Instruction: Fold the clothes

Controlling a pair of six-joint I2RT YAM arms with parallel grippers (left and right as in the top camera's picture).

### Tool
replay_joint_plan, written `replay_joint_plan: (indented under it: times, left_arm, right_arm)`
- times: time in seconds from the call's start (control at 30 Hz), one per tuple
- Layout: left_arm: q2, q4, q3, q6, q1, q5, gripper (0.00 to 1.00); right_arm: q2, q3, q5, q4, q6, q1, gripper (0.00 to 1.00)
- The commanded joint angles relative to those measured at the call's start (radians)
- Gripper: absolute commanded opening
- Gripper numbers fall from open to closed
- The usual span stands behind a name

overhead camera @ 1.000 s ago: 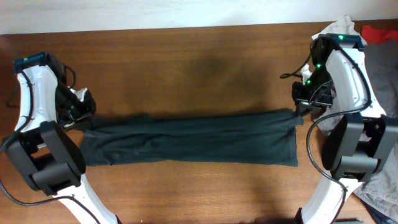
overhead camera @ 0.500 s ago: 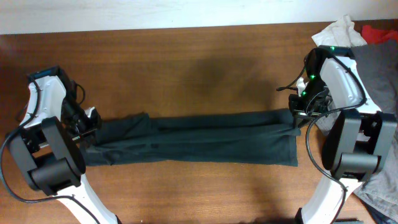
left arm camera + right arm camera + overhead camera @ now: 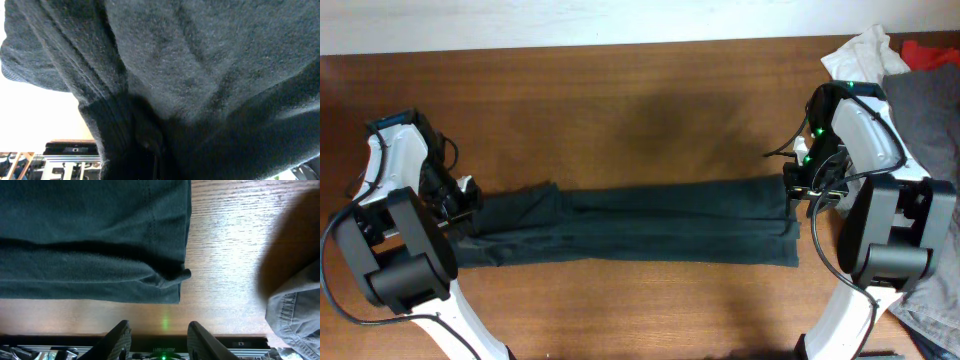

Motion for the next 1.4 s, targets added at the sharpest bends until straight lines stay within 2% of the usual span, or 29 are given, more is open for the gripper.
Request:
replay_joint_plan:
  times: [0.0, 0.17, 0.33, 0.43, 0.6, 0.7, 0.83, 0.97, 1.07, 1.17, 1.2, 1.3, 1.37]
  left_arm:
    - [-0.028, -0.002, -0.005, -0.014, 0.001, -0.011, 0.01]
    - [-0.028, -0.013, -0.005, -0.014, 0.001, -0.011, 0.02]
    - [-0.028, -0.027, -0.005, -0.014, 0.001, -0.011, 0.21]
    - [-0.028, -0.029, -0.005, -0.014, 0.001, -0.011, 0.27]
    - [-0.028, -0.003, -0.005, -0.014, 0.001, 0.019, 0.28]
    - [-0.028, 0.040, -0.003, -0.008, -0.009, 0.097, 0.28]
    - [-0.028, 0.112, -0.003, 0.056, -0.051, 0.253, 0.27]
    - [-0.028, 0.225, -0.003, 0.060, -0.134, 0.400, 0.29]
    - [-0.028, 0.315, -0.003, 0.059, -0.200, 0.455, 0.30]
    - [-0.028, 0.383, -0.003, 0.058, -0.261, 0.454, 0.30]
    - [-0.028, 0.420, -0.003, 0.017, -0.292, 0.414, 0.38]
    - [-0.026, 0.457, -0.004, -0.101, -0.347, 0.241, 0.40]
    - [-0.024, 0.458, -0.004, -0.111, -0.370, 0.193, 0.40]
  right_arm:
    - [-0.026, -0.007, -0.020, 0.010, -0.011, -0.003, 0.41]
    - [-0.025, -0.025, -0.046, 0.040, -0.018, -0.001, 0.41]
    - [-0.025, -0.092, -0.049, 0.104, -0.018, 0.008, 0.41]
    - [-0.025, -0.152, -0.050, 0.167, -0.018, 0.011, 0.41]
    - [-0.024, -0.243, -0.050, 0.260, -0.018, 0.011, 0.41]
    - [-0.024, -0.281, -0.049, 0.292, -0.014, 0.011, 0.41]
    - [-0.024, -0.316, -0.050, 0.321, -0.013, 0.011, 0.41]
    - [-0.024, -0.320, -0.050, 0.324, -0.006, 0.011, 0.42]
    - [-0.024, -0.320, -0.050, 0.324, -0.006, 0.011, 0.42]
    - [-0.024, -0.320, -0.050, 0.324, -0.007, 0.011, 0.42]
    - [-0.024, -0.320, -0.050, 0.324, -0.006, 0.011, 0.43]
    - [-0.024, -0.320, -0.050, 0.324, -0.006, 0.011, 0.43]
    - [-0.024, -0.320, -0.050, 0.324, -0.006, 0.011, 0.43]
